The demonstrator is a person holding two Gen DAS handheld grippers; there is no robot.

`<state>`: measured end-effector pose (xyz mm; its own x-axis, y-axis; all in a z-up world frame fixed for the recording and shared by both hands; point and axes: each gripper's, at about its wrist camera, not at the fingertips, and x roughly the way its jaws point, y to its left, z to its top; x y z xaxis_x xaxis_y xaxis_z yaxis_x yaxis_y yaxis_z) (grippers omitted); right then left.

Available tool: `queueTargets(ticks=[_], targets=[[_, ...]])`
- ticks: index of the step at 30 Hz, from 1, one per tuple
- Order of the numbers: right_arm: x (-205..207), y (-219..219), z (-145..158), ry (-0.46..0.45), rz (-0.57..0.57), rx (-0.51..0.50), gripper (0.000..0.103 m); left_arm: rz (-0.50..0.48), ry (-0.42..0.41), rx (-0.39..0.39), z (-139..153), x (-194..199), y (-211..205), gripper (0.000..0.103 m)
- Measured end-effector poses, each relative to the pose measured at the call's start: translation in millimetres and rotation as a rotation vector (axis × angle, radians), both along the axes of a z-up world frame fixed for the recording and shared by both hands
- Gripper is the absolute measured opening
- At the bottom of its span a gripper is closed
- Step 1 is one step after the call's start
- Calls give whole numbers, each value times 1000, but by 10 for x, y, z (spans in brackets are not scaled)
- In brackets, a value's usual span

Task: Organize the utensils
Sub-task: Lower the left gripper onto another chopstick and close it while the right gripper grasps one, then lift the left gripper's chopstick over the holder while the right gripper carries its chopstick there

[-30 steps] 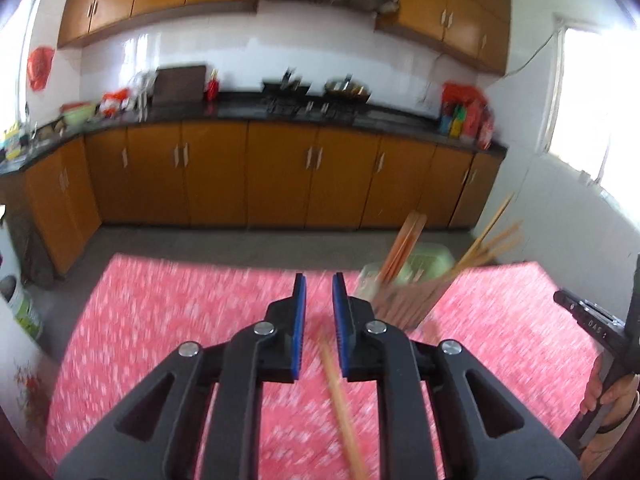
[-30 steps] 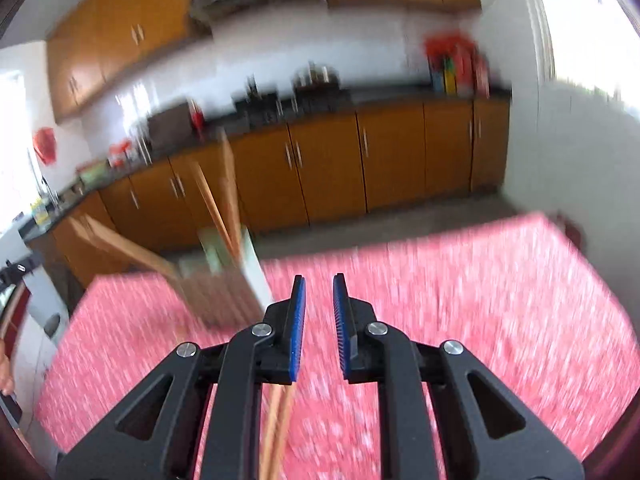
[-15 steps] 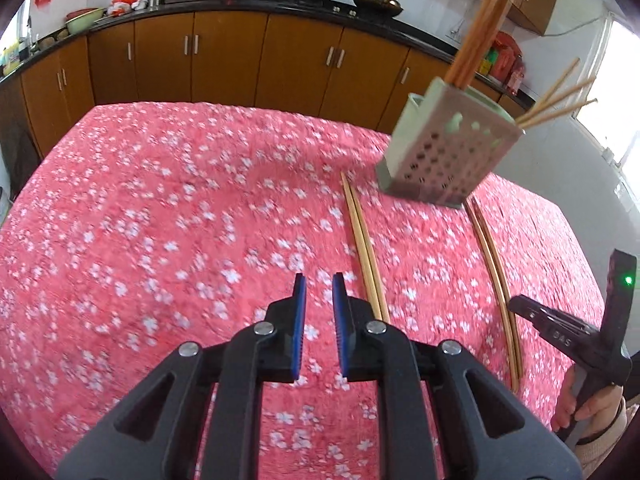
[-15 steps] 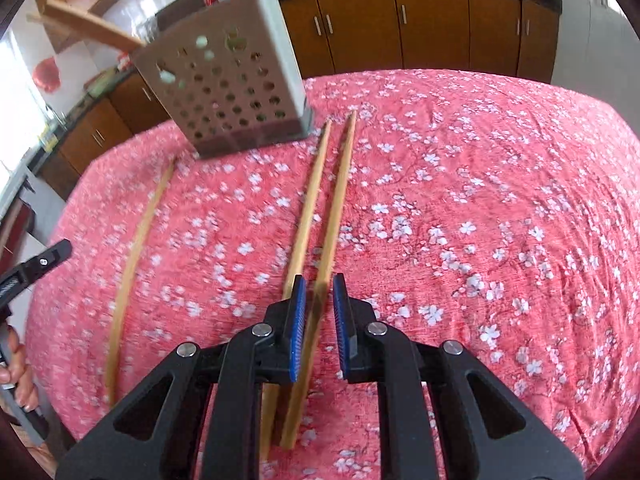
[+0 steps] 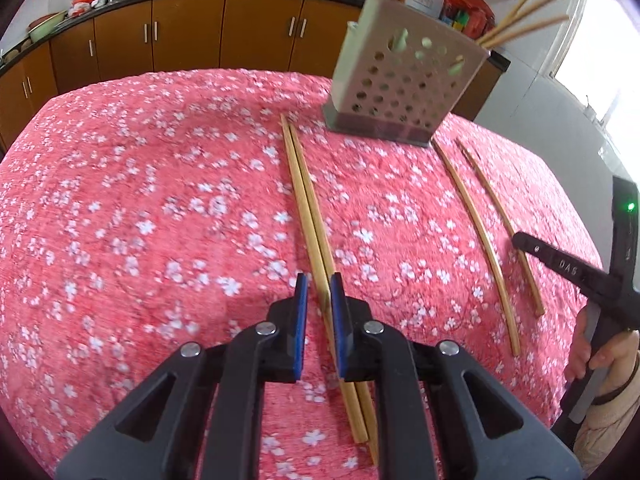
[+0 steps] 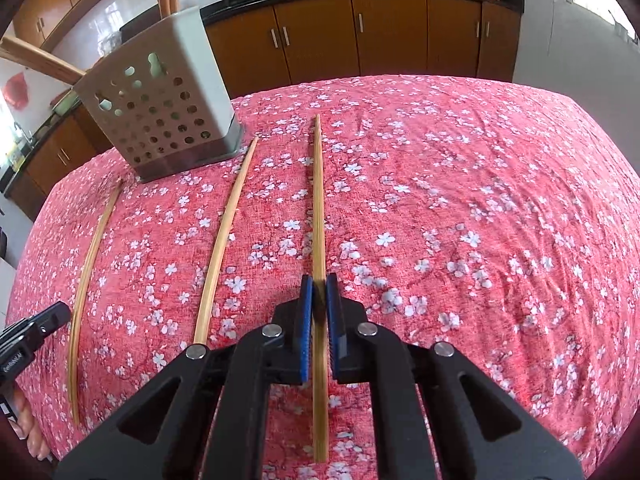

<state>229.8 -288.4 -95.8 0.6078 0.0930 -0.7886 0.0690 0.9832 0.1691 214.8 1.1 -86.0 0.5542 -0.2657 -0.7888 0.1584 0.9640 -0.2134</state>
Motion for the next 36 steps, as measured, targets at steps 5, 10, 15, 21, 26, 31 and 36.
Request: queueTargets(ticks=[5, 10, 15, 21, 26, 31, 36], targets=[[-33, -17, 5, -3, 4, -6, 8, 18, -7, 39, -25, 24, -7, 11], [-64, 34, 6, -13, 6, -46, 8, 45, -5, 64, -42, 94, 19, 9], [-87, 76, 1, -31, 22, -71, 8, 104, -8, 83, -31, 258, 122, 8], [-55, -95, -29, -54, -42, -80, 8, 205, -4, 37, -19, 430, 533, 8], [-60, -128, -22, -56, -41, -76, 8, 186, -37, 46, -16, 398, 579, 10], [-49, -131, -17, -57, -41, -68, 8, 187, -59, 31, -32, 356, 570, 10], [-57, -137, -12, -57, -42, -66, 8, 188, -58, 17, -43, 315, 581, 10]])
